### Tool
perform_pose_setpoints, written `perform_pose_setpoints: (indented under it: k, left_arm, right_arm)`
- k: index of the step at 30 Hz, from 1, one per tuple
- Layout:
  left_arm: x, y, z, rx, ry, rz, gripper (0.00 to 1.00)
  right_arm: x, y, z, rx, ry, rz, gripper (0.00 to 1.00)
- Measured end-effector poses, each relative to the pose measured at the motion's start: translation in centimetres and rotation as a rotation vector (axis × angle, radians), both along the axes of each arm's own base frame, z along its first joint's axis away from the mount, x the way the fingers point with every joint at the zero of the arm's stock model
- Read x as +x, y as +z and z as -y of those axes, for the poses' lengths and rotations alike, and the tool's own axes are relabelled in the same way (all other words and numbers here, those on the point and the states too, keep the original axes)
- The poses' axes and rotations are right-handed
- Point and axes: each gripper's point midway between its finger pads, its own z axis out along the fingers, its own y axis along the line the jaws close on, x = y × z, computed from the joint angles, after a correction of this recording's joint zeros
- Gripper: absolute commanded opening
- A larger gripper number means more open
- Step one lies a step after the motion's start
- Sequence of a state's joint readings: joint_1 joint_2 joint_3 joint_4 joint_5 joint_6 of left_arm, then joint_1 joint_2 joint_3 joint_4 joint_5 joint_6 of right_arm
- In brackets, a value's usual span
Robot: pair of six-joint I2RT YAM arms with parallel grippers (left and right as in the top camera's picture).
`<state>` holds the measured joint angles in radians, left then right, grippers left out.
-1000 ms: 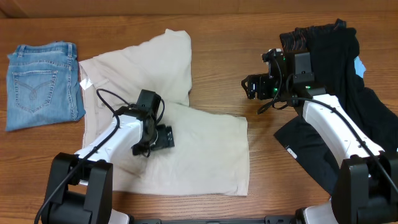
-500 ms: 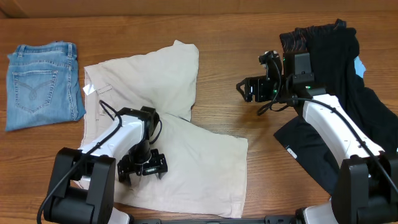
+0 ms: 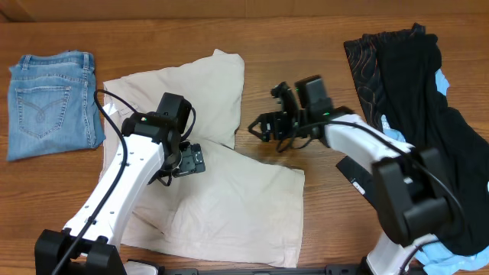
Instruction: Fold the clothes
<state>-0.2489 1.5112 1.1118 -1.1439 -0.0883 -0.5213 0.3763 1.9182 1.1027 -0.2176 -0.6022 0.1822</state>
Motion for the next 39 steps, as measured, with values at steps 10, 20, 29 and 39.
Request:
perform_pose_setpoints:
  k: [10,20,29,39]
  left_arm:
    - [4.8,0.7,-0.2,0.024,0.036,0.205,1.0]
    - [4.6,0.7,-0.3,0.031,0.036,0.197,1.0]
    - [7.6,0.8,-0.4,0.053,0.049,0.306,1.0]
    - [9.3,-6.0,-1.2,0.11,0.066,0.194,1.0]
  right_arm:
    - [1.0,-2.2,-5.8,0.119,0.035,0.068,0.8]
    - [2.5,-1.3,-6.7,0.178,0.002,0.127,0.04]
    - [2.5,-1.9,-5.8,0.158,-0.022,0.088,0.04]
    - [1.9,2.0,-3.4,0.013,-0.005,0.067,0.04]
